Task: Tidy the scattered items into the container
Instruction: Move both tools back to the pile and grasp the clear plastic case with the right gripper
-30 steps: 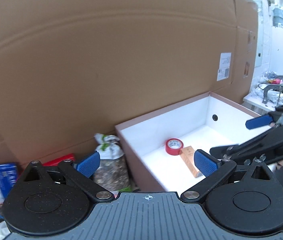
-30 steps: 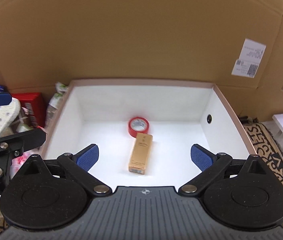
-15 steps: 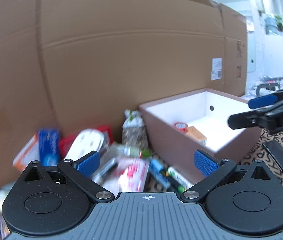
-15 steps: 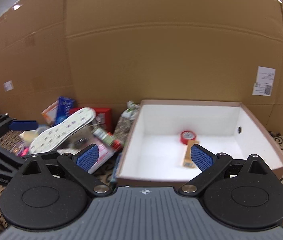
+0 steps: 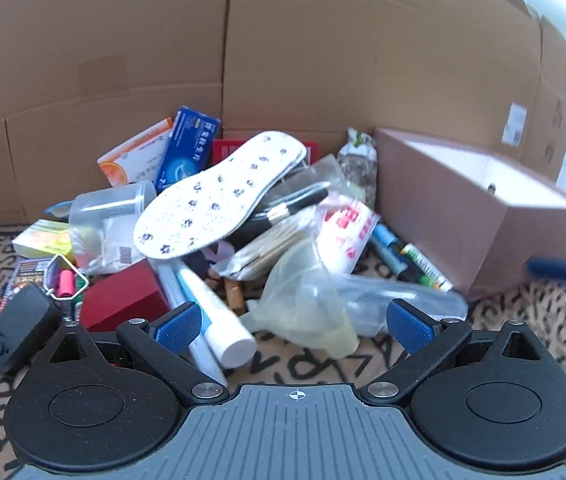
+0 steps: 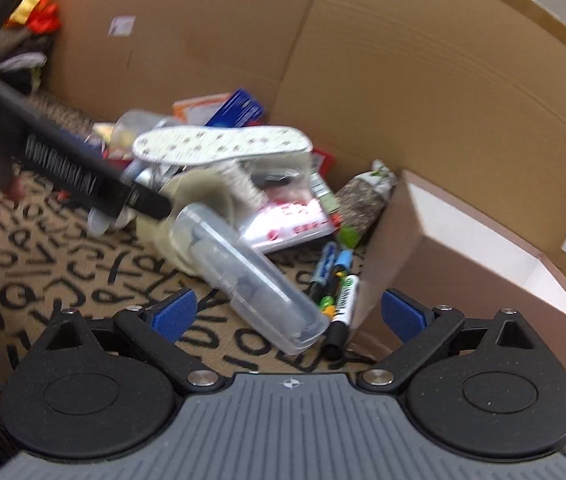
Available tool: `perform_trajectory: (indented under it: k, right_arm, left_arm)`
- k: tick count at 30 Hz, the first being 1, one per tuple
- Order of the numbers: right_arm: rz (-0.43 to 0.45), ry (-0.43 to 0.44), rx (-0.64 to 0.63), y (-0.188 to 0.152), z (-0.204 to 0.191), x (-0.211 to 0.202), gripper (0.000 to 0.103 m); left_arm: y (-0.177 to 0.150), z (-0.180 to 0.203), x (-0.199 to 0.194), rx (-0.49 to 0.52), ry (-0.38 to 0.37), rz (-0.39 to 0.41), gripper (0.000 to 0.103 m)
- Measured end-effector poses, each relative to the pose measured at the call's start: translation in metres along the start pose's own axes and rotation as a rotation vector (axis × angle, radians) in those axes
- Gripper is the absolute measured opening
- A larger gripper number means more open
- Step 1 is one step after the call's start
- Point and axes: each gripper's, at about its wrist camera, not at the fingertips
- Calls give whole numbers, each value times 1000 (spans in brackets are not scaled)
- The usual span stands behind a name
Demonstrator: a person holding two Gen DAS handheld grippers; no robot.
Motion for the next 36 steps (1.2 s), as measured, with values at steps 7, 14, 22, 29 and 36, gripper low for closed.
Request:
perform_trajectory:
  k: [7, 14, 22, 29, 36]
  right_arm:
    - [-35, 87, -17, 5, 3, 30, 86]
    - [-91, 175, -23, 8, 12, 67, 83]
    - [-134, 241, 1, 8, 17, 81, 72]
    - [-180, 256, -17, 1, 13, 50, 69]
    - [-246, 197, 106, -14, 21, 17, 69]
  left_arm:
    - [14, 2, 19, 6, -39, -6, 93]
    - [14, -7, 43, -7, -38, -68, 77]
    - [12, -15, 49, -16, -70, -96, 55]
    - [10, -17, 36, -20, -69, -86, 44]
    - [10, -24, 25, -64, -58, -73, 37]
Point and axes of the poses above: each gripper's, at about its wrist camera, not at the fingertips, and x roughly the way its jaws point, z to its right, y to its top, and after that the axes turned 4 degrees about -y, right-handed
